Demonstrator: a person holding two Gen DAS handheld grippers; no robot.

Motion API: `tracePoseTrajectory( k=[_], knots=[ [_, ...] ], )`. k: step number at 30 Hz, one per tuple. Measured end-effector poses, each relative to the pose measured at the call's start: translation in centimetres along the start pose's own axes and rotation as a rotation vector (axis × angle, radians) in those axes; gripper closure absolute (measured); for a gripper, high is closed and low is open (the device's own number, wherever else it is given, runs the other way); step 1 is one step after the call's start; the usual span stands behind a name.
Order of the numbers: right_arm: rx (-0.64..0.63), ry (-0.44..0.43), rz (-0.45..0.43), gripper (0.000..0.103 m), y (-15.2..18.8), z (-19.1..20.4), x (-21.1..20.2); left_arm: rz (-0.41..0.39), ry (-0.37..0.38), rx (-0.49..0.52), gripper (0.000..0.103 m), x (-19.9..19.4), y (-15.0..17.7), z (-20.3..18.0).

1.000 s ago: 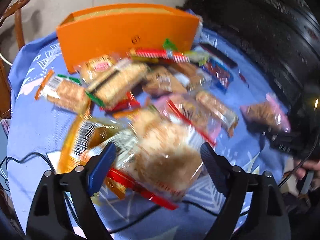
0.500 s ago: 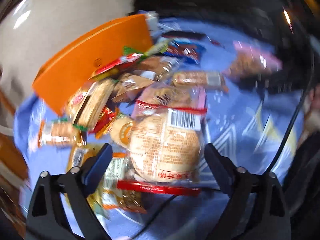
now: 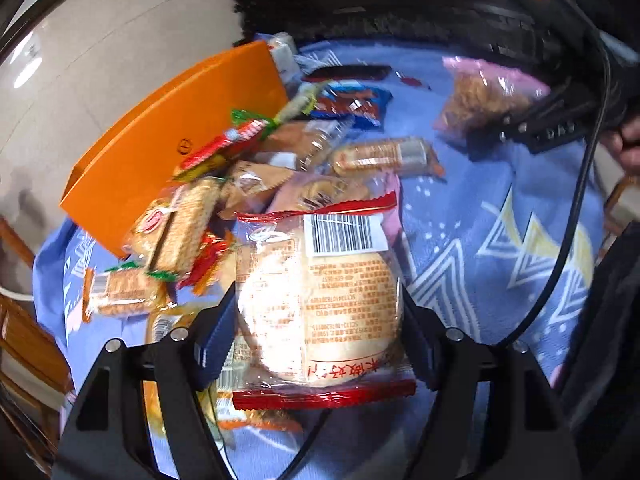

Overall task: Organize snacks
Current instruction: 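Lower both held bags into the orange box and open both tools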

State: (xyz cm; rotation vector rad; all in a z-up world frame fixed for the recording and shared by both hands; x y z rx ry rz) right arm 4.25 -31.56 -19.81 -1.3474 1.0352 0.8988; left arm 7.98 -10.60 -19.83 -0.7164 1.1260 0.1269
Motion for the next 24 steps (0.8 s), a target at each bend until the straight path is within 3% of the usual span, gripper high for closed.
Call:
tracePoseTrajectory(
  k=[5,11,17,24],
  knots=[
    [-0.007,-0.027,-0.051,0.065,-1.2,0.4,-2.2,-0.049,0.053,-0.139,0.032,-2.7,-0.7,2.9],
    [-0.033,-0.054,-0.139,0.065,-4.7,1.8,-4.9,-0.137,0.05,-0.304,0.032,-6.1,-3.0,7.7],
    [-0.042,-0.092,-0.258,0.065,-10.9,2.8,-7.6,-0.222,0.006,-0.462,0.032,-8.4,-6.1,13.8],
    [-0.016,-0.134,-0.359,0.065,-20.5,3.1,-8.5,-0.263,-0.055,-0.578,0.032,-7.3,-11.6,20.8]
  ],
)
Point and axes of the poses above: each gripper's, at about its wrist camera, not at the fingertips, and x roughly the way its jaws point, z to its left, y to its underside, the point moved 3 cm from there along x, roughly the way its jaws point, and after that the axes turned 9 degrees about z, right-handed, at the moved point
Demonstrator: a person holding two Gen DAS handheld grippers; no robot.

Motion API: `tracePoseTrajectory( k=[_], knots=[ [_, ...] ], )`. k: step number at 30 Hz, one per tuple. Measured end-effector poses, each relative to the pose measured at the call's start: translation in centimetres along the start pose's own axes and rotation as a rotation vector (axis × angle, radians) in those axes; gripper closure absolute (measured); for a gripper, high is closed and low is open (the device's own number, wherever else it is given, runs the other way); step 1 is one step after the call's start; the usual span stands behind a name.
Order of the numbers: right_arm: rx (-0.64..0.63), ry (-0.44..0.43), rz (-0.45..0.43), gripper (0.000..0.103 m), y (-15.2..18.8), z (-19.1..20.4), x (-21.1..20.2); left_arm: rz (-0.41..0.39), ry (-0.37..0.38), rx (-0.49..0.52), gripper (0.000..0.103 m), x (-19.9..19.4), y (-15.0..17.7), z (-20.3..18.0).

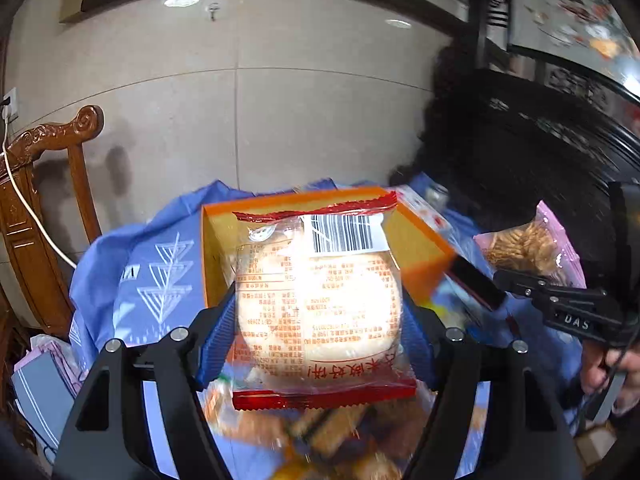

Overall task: Organize snacks
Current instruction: 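Lower both held bags into the orange box and open both tools, then grasp the long bread-bar bag with the right tool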

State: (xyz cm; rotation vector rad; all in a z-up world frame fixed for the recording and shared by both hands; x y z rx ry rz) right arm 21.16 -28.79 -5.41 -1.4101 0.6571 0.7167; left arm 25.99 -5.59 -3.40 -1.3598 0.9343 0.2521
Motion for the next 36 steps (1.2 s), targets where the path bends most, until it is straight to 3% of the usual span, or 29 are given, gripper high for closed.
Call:
tracePoseTrajectory(
  k=[6,8,9,10,11,14,20,25,31,36],
  knots=[
    [-0.01,0.014,-0.007,0.064,-6.5,0.2,5.0,0.022,-0.058,-0.001,0.032,5.8,-5.6,1.2],
    [-0.02,0.024,-0.007,0.061,-7.9,0.4,6.7,0.038,-0.098,0.006,0.025,8.1,-7.2,1.9],
    [-0.032,0.023,0.003,0.048,-8.6,0.5,7.8,0.055,-0.12,0.003,0.008,9.1,-7.7,2.3],
    [-0.035,0.028,0.016,0.024,-8.9,0.5,8.4,0.065,-0.147,-0.006,0.004,9.8,-8.0,2.8],
    [-0.031,0.04,0.019,0.019,-9.0,0.5,8.7,0.067,-0.172,-0.015,0.004,10.1,-8.2,3.2],
    [-0.031,0.025,-0.01,0.018,-8.4,0.5,7.7,0.053,-0.181,-0.034,0.004,9.2,-7.1,4.0],
    [-0.07,0.003,-0.009,0.016,-3.3,0.3,4.0,0.047,-0.134,-0.051,0.004,5.8,-1.5,3.2],
    [-0.108,0.003,0.052,0.016,4.3,0.1,1.6,0.044,-0.136,0.009,0.004,3.0,4.2,1.6],
    [-0.085,-0.043,0.179,0.016,12.7,-0.9,2.1,0.075,-0.119,0.06,0.004,0.6,11.1,0.5],
    [-0.148,-0.03,0.211,0.017,16.4,-0.4,3.3,0.116,-0.138,0.085,0.004,-0.7,15.5,1.0]
  ],
)
Point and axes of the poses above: each gripper's, at about its wrist camera, not at the fingertips, and x roughly the way its jaws point, z to its left, y to its underside, the point moved 3 cm from there along x, roughly the way its jaws point, and after that the axes turned 9 degrees about z, right-handed, at the moved point
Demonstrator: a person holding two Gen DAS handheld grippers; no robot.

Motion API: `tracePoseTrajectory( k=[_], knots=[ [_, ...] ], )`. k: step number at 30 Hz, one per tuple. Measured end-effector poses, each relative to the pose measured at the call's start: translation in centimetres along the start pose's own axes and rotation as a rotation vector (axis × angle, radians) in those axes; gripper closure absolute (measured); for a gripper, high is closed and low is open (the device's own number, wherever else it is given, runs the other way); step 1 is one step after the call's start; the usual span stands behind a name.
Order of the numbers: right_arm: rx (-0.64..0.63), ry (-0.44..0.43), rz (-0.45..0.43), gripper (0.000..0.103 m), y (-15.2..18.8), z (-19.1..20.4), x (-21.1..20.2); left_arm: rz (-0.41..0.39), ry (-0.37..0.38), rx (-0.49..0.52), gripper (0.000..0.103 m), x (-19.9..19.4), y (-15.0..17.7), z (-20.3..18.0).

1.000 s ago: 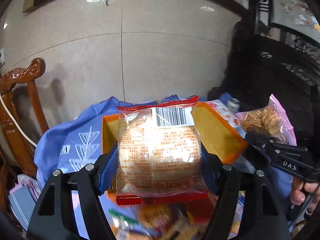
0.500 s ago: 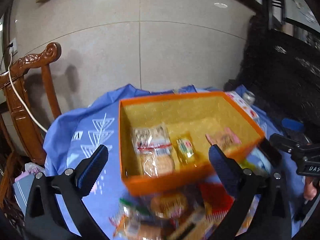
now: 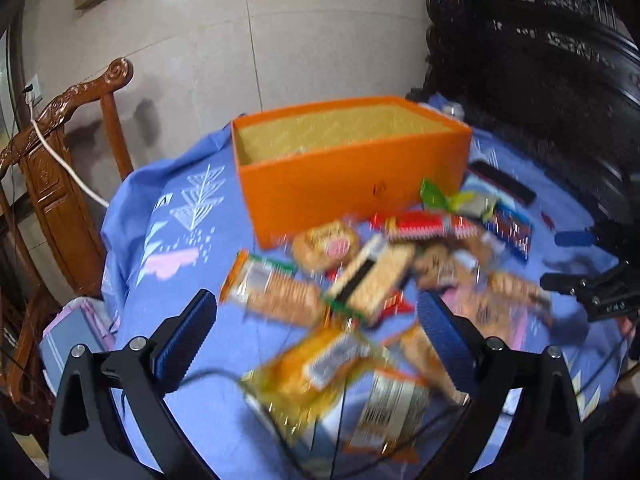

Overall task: Organize snacks
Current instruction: 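Grasp the long bread-bar bag with the right tool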

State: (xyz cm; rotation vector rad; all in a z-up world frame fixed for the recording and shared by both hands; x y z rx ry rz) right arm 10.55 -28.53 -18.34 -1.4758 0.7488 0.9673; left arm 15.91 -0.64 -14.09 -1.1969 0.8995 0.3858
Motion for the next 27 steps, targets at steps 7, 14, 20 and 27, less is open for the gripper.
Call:
tracePoseTrajectory(
  k=[7,14,20,27],
  knots=[
    [-0.008,-0.017,0.069,0.039,0.9,0.0,3.5,0.038,-0.02,-0.044,0.004,-0.3,2.9,1.8],
    [-0.034,0.006,0.081,0.058,1.4,0.4,4.7,0.063,0.01,-0.039,0.004,1.3,3.1,3.3],
    [-0.018,0.025,0.076,0.065,2.3,0.3,4.2,0.107,0.078,0.14,0.004,4.7,2.3,1.7],
    [0.022,0.031,0.065,0.064,2.7,0.2,4.0,0.194,0.147,0.291,0.004,8.4,2.5,0.6]
  ],
)
Point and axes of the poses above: each gripper's, at about its wrist camera, not at the fingertips, and x roughly the way its jaws point, z to its left, y to its underside, the point moved 3 cm from there along x, roughly the way its jaws point, and after that the axes turned 9 degrees about z, right-handed, at the moved point
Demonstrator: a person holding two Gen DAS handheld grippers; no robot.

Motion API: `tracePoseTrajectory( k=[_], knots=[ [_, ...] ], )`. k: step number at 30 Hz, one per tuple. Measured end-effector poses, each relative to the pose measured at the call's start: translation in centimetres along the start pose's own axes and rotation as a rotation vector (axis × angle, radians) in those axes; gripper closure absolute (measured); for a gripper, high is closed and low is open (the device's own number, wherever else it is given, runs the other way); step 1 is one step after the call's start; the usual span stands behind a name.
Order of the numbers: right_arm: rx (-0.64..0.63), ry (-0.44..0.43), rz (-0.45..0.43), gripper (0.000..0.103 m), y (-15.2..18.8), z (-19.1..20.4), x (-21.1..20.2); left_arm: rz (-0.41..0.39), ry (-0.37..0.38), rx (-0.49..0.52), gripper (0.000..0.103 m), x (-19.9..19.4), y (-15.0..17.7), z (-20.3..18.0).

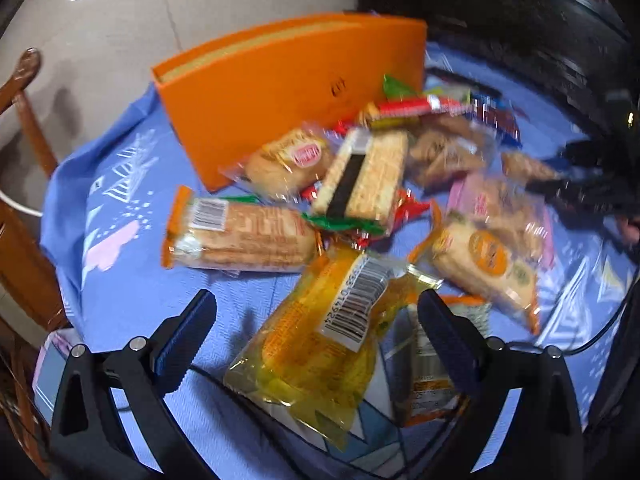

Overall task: Organize snacks
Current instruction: 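Grasp the yellow snack bag with the left tool while the right holds its bag, then carry both bags into the orange box and open both tools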

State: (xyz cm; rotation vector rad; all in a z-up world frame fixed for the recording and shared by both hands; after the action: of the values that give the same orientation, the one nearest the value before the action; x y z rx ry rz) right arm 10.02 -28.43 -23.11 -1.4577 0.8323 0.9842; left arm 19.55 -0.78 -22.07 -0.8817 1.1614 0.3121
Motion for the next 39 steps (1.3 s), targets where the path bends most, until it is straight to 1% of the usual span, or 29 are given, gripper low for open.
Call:
tracePoseTrajectory(
  k=[2,5,6,7,9,12,13,16,18,24,30,33,35,39],
  knots=[
    [0.004,0.001,0.0,0.064,0.0,0.0,0.0,0.031,0.015,0.007,0.004,1.0,0.2,0.1],
    [0.007,0.006,0.002,0.065,-0.1,0.0,0.0,0.033,0.028,-0.011,0.004,1.6,0.6,0.2],
    [0.008,0.007,0.002,0.065,-0.1,0.1,0.0,0.023,0.031,-0.021,0.009,1.6,0.7,0.2],
    [0.009,0.008,0.003,0.065,-0.1,0.1,0.0,0.018,0.042,-0.028,0.021,1.5,0.8,0.2],
    [0.009,0.01,0.005,0.065,-0.1,0.1,0.0,0.019,0.07,-0.046,0.034,1.4,1.1,0.1],
    [0.004,0.01,0.006,0.065,0.0,0.2,-0.1,0.0,0.054,-0.046,0.045,0.8,1.5,-0.6],
    [0.001,0.01,0.007,0.065,0.0,0.2,-0.2,-0.007,0.042,-0.051,0.05,0.5,1.6,-0.8],
    [-0.003,0.018,-0.005,0.065,0.4,0.2,-0.6,-0.039,0.049,-0.1,0.058,-0.7,1.7,-0.9],
    [0.008,0.008,-0.02,0.065,0.7,0.0,-1.2,-0.058,0.045,-0.135,0.059,-1.5,2.1,-0.8],
    [0.029,-0.006,-0.068,0.066,1.0,-0.1,-3.1,-0.09,0.046,-0.19,0.061,-3.4,3.0,-1.1],
    [0.037,-0.027,-0.126,0.066,-0.1,0.1,-5.4,-0.148,0.035,-0.217,0.061,-6.8,2.8,-1.0],
    [0.03,-0.034,-0.17,0.066,-1.6,0.2,-7.0,-0.2,0.039,-0.219,0.061,-9.3,1.4,-0.6],
    [0.024,-0.042,-0.211,0.065,-3.2,0.3,-8.3,-0.238,0.038,-0.22,0.061,-11.1,0.0,-0.2],
    [0.028,-0.051,-0.288,0.065,-6.4,0.4,-10.7,-0.283,0.021,-0.222,0.061,-13.2,-3.4,0.5]
  ],
)
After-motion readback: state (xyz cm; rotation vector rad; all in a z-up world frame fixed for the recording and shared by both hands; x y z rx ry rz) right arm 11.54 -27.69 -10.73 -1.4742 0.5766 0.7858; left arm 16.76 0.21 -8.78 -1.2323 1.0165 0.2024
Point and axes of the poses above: each gripper's, at about its wrist camera, not at the fingertips, and x roughly the way its jaws point, z to its left, y to its underside, the point moved 3 cm from there along x, roughly the way its jaws point, and after that the axes turned 9 degrees about z, right-handed, at the moved point
